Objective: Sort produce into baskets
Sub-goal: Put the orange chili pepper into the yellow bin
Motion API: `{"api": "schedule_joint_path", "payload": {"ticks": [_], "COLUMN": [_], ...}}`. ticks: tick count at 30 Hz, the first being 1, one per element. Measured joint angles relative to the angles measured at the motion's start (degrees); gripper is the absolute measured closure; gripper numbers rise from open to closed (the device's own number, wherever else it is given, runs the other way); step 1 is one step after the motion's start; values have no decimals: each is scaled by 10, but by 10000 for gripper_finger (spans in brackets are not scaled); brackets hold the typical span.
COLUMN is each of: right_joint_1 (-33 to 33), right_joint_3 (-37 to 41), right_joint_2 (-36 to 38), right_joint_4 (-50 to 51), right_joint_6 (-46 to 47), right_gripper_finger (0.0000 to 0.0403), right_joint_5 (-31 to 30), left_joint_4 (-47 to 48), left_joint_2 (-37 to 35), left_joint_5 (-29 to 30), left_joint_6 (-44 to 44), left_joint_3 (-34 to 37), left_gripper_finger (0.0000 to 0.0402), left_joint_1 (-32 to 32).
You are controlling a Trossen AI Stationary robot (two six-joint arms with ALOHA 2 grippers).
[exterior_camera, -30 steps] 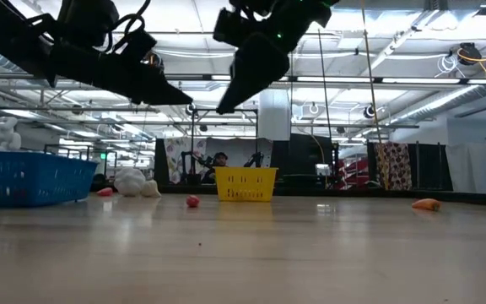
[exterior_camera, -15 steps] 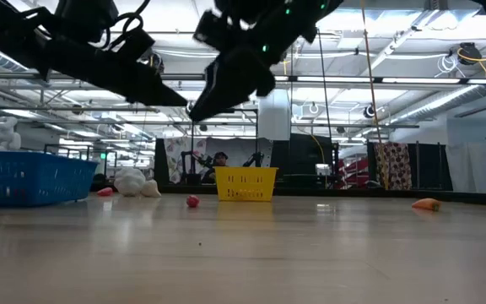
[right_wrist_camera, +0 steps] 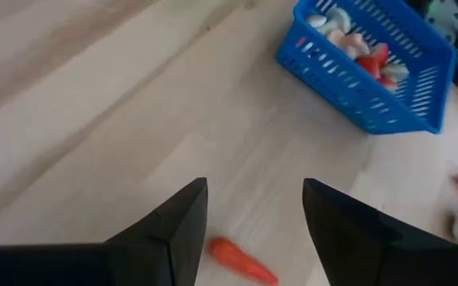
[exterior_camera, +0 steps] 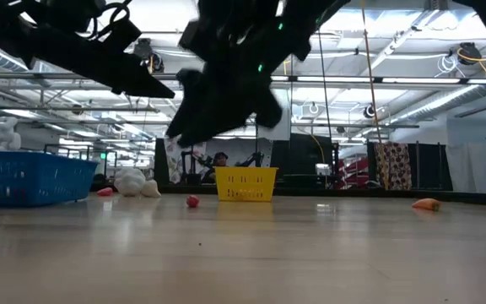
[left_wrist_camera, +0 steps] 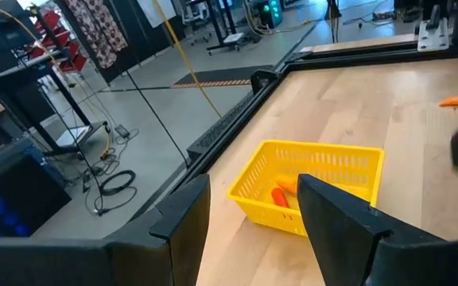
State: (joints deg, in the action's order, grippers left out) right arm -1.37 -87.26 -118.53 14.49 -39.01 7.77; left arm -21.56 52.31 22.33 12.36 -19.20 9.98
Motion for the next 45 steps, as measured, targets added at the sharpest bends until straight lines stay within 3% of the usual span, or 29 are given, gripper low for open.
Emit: {"api": "schedule_joint_path", "payload": {"ticks": [6,12,30,45], "right_joint_1": [0,11,31,31], "right_joint_3": [-1,-26,-262,-266], "right_joint_2": [-32,-52,-167,-178], "right_joint_4": [-33,10,303,314], "right_joint_6": [-41,-43,-157,-205], "right_gripper_finger": [207,207,207,207], "right_joint_5": [-1,-1,-4,-18], "left_joint_4": [7,13,18,44], "left_joint_2": [-1,-1,-1,-1], "left_joint_5": [2,2,5,7], "left_joint_6": [-1,-1,-1,-1], "left_joint_3": [0,0,0,0], "left_gripper_finger": [204,204,204,204], "left_joint_1": [0,0,1,14]}}
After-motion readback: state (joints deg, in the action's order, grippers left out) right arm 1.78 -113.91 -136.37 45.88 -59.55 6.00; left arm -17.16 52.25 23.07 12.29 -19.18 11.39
